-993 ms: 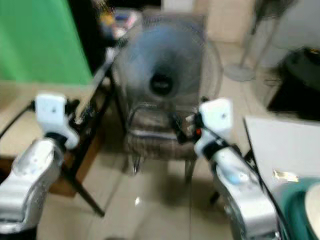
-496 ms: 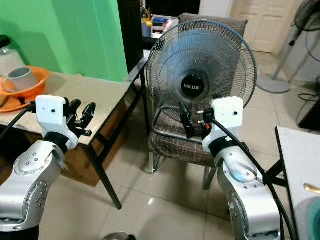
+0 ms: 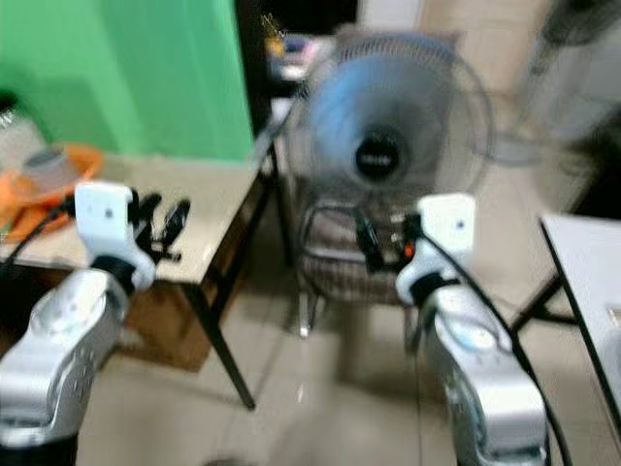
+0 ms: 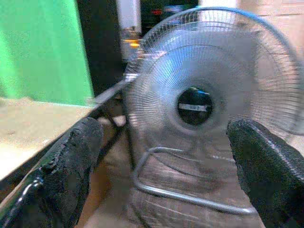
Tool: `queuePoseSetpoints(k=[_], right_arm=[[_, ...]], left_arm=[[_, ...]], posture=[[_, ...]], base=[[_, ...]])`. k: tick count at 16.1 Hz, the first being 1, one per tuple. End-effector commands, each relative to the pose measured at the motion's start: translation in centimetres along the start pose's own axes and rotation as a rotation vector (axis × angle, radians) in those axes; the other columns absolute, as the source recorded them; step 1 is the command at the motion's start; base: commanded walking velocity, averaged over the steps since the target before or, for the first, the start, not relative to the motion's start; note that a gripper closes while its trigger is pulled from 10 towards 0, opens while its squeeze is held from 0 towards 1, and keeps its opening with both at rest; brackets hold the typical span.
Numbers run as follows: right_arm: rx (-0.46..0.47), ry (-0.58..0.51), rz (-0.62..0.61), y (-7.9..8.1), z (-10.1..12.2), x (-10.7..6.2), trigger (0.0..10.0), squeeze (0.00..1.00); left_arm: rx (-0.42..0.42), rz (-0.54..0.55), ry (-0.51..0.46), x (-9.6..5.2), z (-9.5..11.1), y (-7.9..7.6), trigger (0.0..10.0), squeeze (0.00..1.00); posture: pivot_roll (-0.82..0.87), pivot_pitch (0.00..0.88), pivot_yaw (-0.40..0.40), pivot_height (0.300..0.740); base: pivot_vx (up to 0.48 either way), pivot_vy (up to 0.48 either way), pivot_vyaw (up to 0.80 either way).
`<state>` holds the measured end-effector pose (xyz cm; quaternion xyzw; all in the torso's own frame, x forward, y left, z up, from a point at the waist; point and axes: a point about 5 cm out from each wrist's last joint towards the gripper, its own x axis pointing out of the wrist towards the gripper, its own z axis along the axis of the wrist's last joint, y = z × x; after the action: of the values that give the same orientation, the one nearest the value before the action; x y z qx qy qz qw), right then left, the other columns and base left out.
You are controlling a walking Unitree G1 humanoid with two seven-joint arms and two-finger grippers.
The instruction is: Setting the table
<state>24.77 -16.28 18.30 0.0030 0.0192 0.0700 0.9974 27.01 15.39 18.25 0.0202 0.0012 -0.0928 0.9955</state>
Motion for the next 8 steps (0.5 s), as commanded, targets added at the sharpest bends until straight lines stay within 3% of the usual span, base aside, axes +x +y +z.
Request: queuePoseSetpoints(k=[1, 8], right_arm=[[0.036, 0.003, 0.032, 0.79, 0.24, 0.17, 10.0, 0.0], [0.012, 0.013, 0.006, 0.58, 0.16, 0.25, 10.0, 0.0]], left_arm=[[0.019, 0.023, 0.014, -0.21, -0.17, 0.82, 10.0, 0.0], [0.031, 0.019, 0.019, -0.09, -0.2, 0.98, 10.0, 0.0]], posture=[[0.07, 0.0, 0.049, 0.74], [0.07, 0.0, 0.055, 0.74]], base=[[0.0, 0.431, 0.0], [0.0, 0.429, 0.0]])
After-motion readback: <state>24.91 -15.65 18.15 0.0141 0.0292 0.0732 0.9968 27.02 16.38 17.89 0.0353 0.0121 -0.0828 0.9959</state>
